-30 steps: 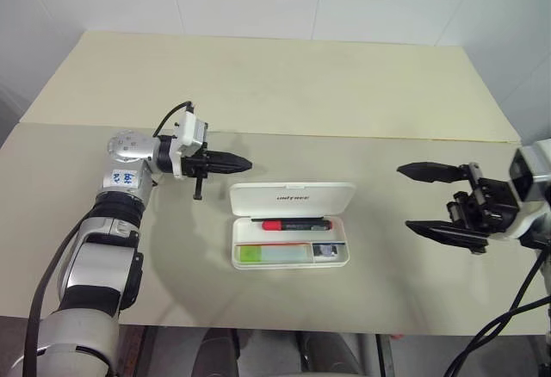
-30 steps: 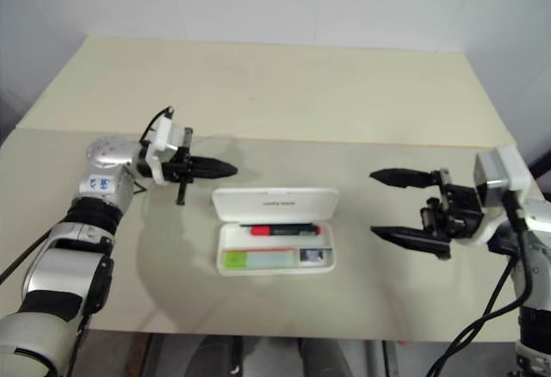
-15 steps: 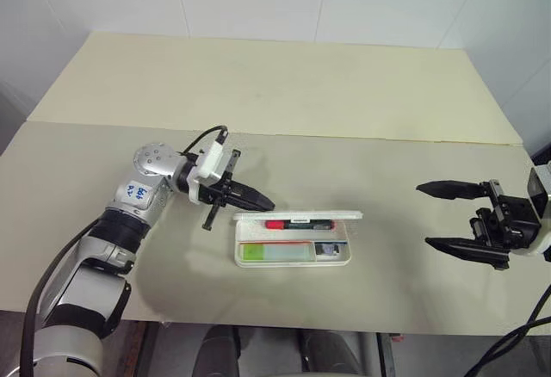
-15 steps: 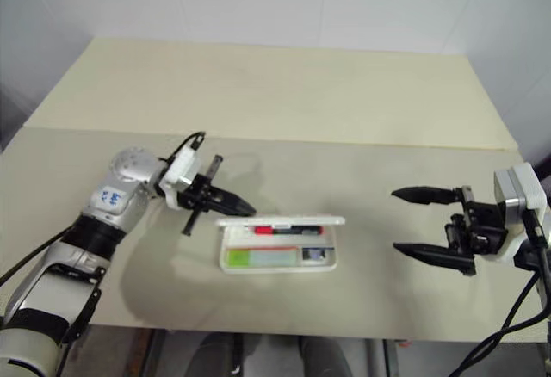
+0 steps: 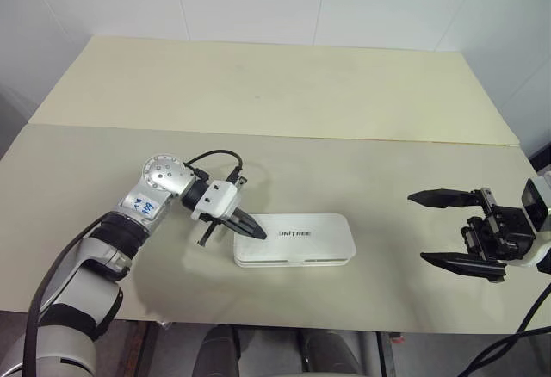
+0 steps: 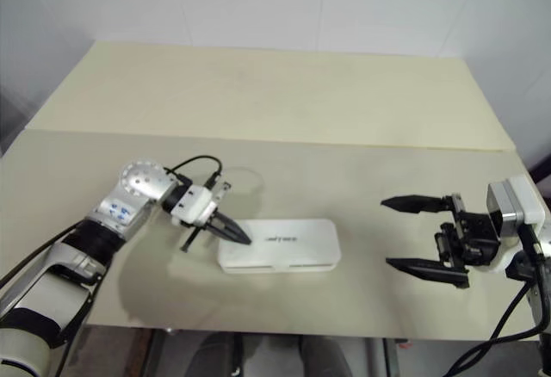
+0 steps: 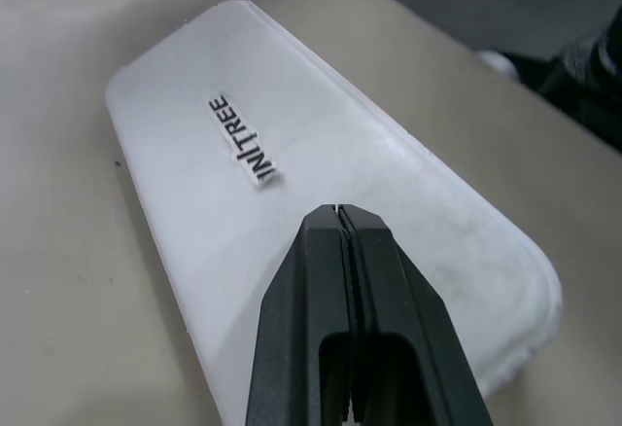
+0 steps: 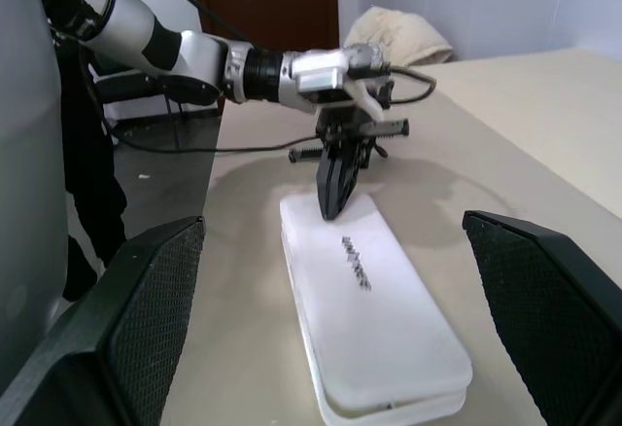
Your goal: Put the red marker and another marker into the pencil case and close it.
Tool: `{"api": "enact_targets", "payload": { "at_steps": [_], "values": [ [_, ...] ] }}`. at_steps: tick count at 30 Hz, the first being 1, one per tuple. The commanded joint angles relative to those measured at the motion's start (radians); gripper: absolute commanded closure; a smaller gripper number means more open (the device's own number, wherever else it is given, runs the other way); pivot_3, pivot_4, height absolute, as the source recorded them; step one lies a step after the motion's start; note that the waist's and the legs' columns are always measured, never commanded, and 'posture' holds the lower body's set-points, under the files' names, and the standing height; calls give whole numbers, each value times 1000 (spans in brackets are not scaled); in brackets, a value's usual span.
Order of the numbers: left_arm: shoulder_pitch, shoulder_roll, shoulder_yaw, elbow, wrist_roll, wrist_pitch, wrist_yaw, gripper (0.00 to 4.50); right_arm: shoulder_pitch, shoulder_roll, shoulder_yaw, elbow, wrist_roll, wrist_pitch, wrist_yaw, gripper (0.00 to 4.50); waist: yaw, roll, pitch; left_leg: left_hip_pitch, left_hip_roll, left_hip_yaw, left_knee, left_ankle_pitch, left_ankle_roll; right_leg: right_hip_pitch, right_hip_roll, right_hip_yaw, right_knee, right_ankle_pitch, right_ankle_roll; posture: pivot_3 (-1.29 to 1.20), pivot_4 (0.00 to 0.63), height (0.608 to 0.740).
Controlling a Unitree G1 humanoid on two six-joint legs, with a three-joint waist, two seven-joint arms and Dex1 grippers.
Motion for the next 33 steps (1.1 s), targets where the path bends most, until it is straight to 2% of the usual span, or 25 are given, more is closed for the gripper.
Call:
{"api": "enact_targets", "payload": {
  "at_steps": [1, 7, 15, 19, 21, 23, 27, 28, 29, 31, 33],
  "values": [
    [-25, 11, -36, 17, 11, -51, -112, 4486, -33, -11, -30, 23, 8, -17, 30, 0, 0, 0, 0, 0, 0, 0, 0, 0, 0, 0, 0, 0, 0, 0, 0, 0, 150, 740],
    [-50, 15, -120, 37, 33, -138, -112, 4486, -66, -19, -7, 53, -11, -18, 51, 0, 2, 0, 0, 0, 0, 0, -4, 0, 0, 0, 0, 0, -2, 0, -1, 0, 150, 740],
    [-112, 9, -207, 159, 106, -310, -112, 4486, -88, -19, 31, 80, -43, -19, 47, 0, 1, 0, 0, 2, 0, 1, -5, 0, 0, 1, 0, 1, -3, 0, -1, 0, 150, 740],
    [-138, -11, -213, 201, 101, -377, -112, 4486, -102, -16, 37, 98, -55, -23, 47, 0, -1, 0, 0, 5, 0, 1, -6, 1, 2, 4, 0, 2, -5, 1, -2, 0, 150, 740],
    [-145, -36, -166, 227, 97, -377, -112, 4486, -107, -14, 39, 106, -60, -27, 50, 0, -2, 0, 0, 7, 0, 1, -5, 1, 2, 7, -1, 2, -6, -6, -16, 0, 150, 740],
    [-143, -62, -94, 236, 70, -341, -112, 4486, -110, -13, 40, 112, -62, -29, 52, 0, -1, 0, 0, 9, 0, 1, -5, 2, 3, 9, -1, 2, -8, -6, -16, 0, 150, 740],
    [-101, -92, 83, 188, -26, -186, -40, 4486, -113, -16, 39, 121, -62, -29, 56, 0, -1, 0, 0, 7, 0, 1, -6, 2, 4, 10, -1, 2, -12, -5, -14, 0, 150, 740],
    [-85, -94, 128, 169, -39, -142, -2, 4486, -114, -17, 40, 124, -62, -27, 55, 0, -2, 0, 0, 7, 0, 1, -6, 2, 4, 10, -1, 2, -12, -3, -10, 0, 150, 740],
    [-69, -95, 172, 148, -51, -102, 22, 4486, -117, -20, 42, 129, -64, -25, 56, 0, -3, 0, 0, 6, 0, 1, -6, 2, 4, 9, -1, 2, -12, 3, 0, 0, 150, 740],
    [-23, -91, 262, 96, -86, -29, 41, 4486, -123, -24, 47, 139, -66, -20, 57, 0, -3, 1, 0, 6, 0, 0, -9, 2, 4, 8, -1, 1, -12, 4, 2, 0, 150, 740],
    [46, -56, 335, 14, -138, 78, 9, 4112, -134, -30, 53, 150, -68, -12, 55, 0, -4, 1, 0, 4, 0, 0, -11, 2, 4, 4, -1, -1, -10, 3, 1, 0, 150, 740]
  ]
}}
